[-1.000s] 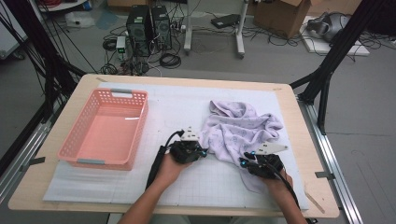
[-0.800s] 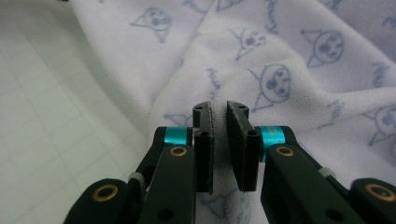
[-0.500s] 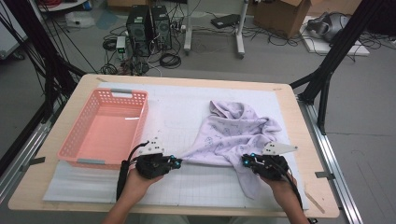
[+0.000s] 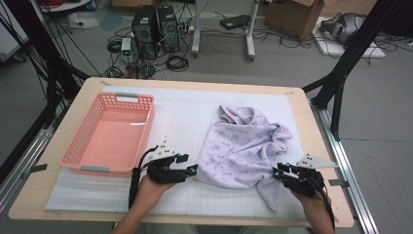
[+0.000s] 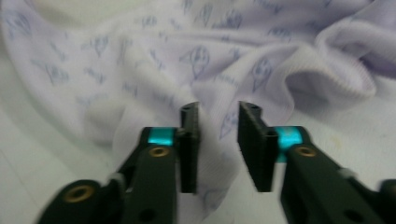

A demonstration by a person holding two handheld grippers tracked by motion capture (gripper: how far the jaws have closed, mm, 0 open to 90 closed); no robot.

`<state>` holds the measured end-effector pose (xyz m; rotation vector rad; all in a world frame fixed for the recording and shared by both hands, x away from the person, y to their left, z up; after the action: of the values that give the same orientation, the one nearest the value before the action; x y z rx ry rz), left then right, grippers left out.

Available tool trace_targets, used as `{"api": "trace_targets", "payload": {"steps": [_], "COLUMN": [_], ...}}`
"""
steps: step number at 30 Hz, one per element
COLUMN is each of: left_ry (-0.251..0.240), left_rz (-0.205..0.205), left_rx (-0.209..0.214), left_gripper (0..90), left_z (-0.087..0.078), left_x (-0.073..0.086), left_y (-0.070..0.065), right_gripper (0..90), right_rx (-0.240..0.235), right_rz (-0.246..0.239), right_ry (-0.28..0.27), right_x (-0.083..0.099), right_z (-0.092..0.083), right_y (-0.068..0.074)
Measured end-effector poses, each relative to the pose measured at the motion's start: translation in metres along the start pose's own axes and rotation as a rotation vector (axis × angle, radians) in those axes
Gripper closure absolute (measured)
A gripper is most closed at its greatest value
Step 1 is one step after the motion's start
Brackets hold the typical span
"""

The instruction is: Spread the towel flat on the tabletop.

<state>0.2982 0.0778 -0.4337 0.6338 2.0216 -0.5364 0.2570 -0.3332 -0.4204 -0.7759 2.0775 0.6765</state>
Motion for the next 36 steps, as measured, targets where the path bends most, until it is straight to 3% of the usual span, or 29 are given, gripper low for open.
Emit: {"api": "trace_targets", "payload": {"steps": [3,7,10,13,16,17,19,21,22,23,25,27,30,33,36], "left_ry": [0.029,0.096,0.083,0.056,0.149,0.167,0.163,0.157,0.159,0.166,0.141,0.110,0.061,-0.012,-0.001], "left_rz": [-0.002,0.010,0.019,0.043,0.069,0.075,0.114,0.169,0.154,0.145,0.141,0.083,0.040,0.028,0.010], "left_rx": [-0.025,-0.028,-0.039,-0.075,-0.074,-0.074,-0.098,-0.145,-0.124,-0.100,-0.130,-0.164,-0.221,-0.278,-0.324], "left_gripper": [42.1,39.6,37.5,37.5,37.2,37.3,40.0,54.8,67.3,87.2,87.0,87.2,87.3,87.3,87.3], "left_z": [0.022,0.047,0.054,0.059,0.073,0.077,0.078,0.077,0.077,0.077,0.079,0.079,0.081,0.084,0.091], "left_x": [-0.003,-0.003,-0.010,-0.018,-0.017,-0.016,-0.016,-0.016,-0.017,-0.018,-0.021,-0.025,-0.034,-0.039,-0.041], "left_y": [0.002,-0.001,-0.004,-0.006,-0.006,-0.007,-0.010,-0.011,-0.008,-0.006,-0.002,0.008,0.021,0.028,0.036], "right_gripper": [58.8,53.3,49.8,49.4,55.1,58.7,76.1,81.3,81.9,82.1,82.1,82.0,81.9,81.9,81.6], "right_rx": [0.003,0.010,0.009,0.027,0.021,0.013,-0.007,-0.013,-0.021,-0.016,0.008,0.034,0.085,0.127,0.150], "right_rz": [0.003,0.001,0.008,-0.025,-0.028,-0.038,-0.046,-0.054,-0.047,-0.044,-0.040,-0.051,-0.073,-0.076,-0.064], "right_ry": [-0.043,0.013,0.047,0.117,0.176,0.166,0.170,0.177,0.168,0.155,0.106,0.091,0.072,0.060,0.045], "right_x": [-0.006,-0.009,-0.012,-0.015,-0.014,-0.014,-0.015,-0.017,-0.019,-0.021,-0.028,-0.035,-0.046,-0.056,-0.062], "right_z": [0.002,0.019,0.039,0.059,0.075,0.076,0.075,0.075,0.076,0.076,0.078,0.082,0.089,0.096,0.102], "right_y": [0.000,-0.003,-0.008,-0.011,-0.015,-0.015,-0.017,-0.019,-0.022,-0.024,-0.033,-0.040,-0.049,-0.058,-0.066]}}
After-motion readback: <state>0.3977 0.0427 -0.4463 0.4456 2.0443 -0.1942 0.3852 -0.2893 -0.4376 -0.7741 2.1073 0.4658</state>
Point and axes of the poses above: each handheld gripper's, and its own axes: z roughly forward along the jaws, x roughly out of its underside, y roughly to its left, the point moved 1 cm from there along z, roughly forward along the jaws, and after that the axes turned 13 degrees about -x, right-handed, at the moved point
